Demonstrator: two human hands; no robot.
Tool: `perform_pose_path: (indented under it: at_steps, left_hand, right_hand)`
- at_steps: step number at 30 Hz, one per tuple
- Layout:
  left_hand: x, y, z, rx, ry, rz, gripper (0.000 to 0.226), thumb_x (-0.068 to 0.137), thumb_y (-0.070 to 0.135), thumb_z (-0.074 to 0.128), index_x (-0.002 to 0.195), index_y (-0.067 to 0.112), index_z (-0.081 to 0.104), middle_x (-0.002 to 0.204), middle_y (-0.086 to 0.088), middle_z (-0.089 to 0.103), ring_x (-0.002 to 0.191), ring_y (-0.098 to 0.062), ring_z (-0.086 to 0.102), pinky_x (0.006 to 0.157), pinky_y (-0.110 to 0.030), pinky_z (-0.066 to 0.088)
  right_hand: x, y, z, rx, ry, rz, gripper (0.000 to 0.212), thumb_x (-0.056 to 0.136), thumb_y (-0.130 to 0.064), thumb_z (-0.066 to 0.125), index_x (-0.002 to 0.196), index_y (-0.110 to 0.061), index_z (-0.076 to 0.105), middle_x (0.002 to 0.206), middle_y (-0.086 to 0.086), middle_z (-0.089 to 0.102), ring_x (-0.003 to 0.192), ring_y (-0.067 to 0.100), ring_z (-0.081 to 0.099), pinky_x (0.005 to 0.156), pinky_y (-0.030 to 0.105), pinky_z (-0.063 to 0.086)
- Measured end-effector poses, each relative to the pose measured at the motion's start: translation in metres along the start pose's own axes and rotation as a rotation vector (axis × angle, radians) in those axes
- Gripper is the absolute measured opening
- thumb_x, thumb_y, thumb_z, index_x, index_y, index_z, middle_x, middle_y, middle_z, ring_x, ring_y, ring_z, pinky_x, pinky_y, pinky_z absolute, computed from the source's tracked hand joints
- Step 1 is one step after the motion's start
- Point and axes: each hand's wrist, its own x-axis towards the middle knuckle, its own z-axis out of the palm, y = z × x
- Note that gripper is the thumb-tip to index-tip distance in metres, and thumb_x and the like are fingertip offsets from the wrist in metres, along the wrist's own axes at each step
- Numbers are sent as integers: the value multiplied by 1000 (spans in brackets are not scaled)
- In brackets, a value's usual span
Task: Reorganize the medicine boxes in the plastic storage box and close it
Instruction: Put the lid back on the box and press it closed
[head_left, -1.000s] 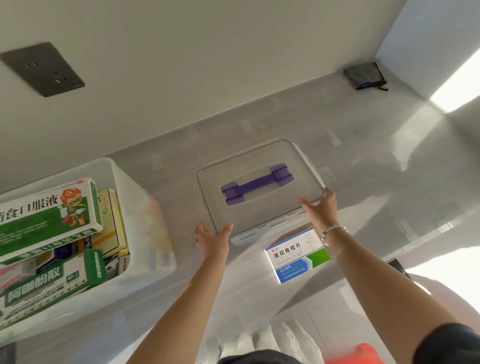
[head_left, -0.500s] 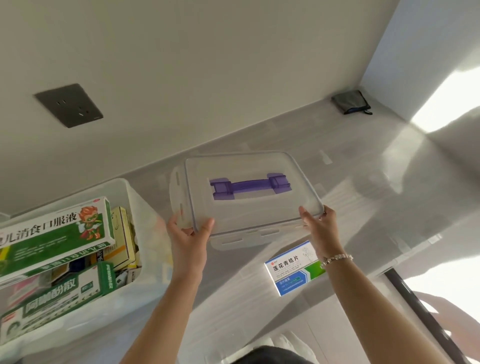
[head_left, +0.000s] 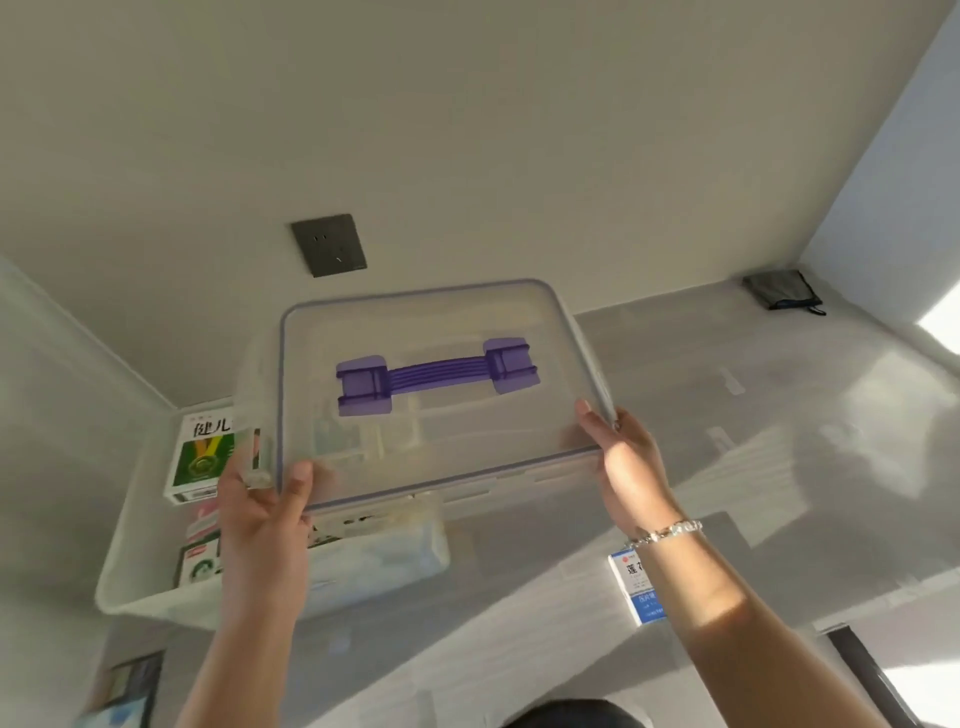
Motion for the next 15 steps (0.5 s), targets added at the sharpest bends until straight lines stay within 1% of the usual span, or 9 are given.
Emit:
perform_pose_path:
  at_steps: [2,4,6,7,8,10,12,13,15]
  left_hand:
    - [4,8,-30,-7,26,4,42,95,6,46,134,20,39,78,16,74,74,4,69,59,-8,51]
    - [6,16,-56,0,73,16,27,97,5,42,113,26,50,68,18,71,66,8,66,54,-5,47]
    - [9,22,-81,7,133,17,21,97,8,42,95,27,51,63,18,69,61,9,63,54,-5,44]
    - [10,24,-92,-15,144,-2,20,97,9,42,91,26,52,66,15,69,64,6,63,59,-9,46]
    - [12,25,-104,-48,139,-30,20,97,9,43,91,26,53,73,11,69,70,4,63,67,-13,47]
    - [17,26,-127,-82,115,-93,21,96,7,43,97,23,55,92,5,64,82,-3,62,76,-19,50]
    - [23,29,-147,-69,110,-139,20,94,4,45,100,20,56,102,-3,62,91,-10,60,85,-26,47]
    - [27,30,-155,-57,116,-152,19,93,3,47,99,18,57,104,-6,61,94,-14,59,91,-30,44]
    - [35,30,-170,25,117,-146,16,90,4,54,96,17,60,105,-9,64,98,-21,60,98,-38,42]
  right_hand:
    - [-9,6,24,47,-41,22,16,81,-21,69,88,-15,56,51,-11,61,39,-3,51,36,9,32]
    - [-18,14,49,97,-70,57,13,83,-17,66,87,-15,55,51,-12,63,39,-4,53,34,10,33]
    - [-27,23,72,91,-100,75,16,84,-14,65,95,-12,55,60,-10,64,41,-5,54,35,10,35]
    - [-32,27,82,76,-123,80,21,84,-12,64,102,-10,55,69,-6,65,47,-4,56,37,10,38]
    - [-37,30,91,64,-150,90,27,83,-11,64,108,-9,54,79,-2,65,55,0,60,41,12,42]
    - [-43,38,105,39,-188,116,31,83,-10,64,112,-10,54,91,3,66,72,10,63,52,17,48]
    - [-48,45,116,-10,-189,123,29,81,-9,66,108,-10,55,93,5,65,76,15,61,61,22,47]
    - [-49,48,120,-50,-177,112,27,79,-8,67,103,-10,55,90,6,63,75,15,59,63,23,44]
    - [-51,53,127,-121,-146,75,24,75,-7,70,94,-10,55,85,4,58,73,14,55,65,24,40]
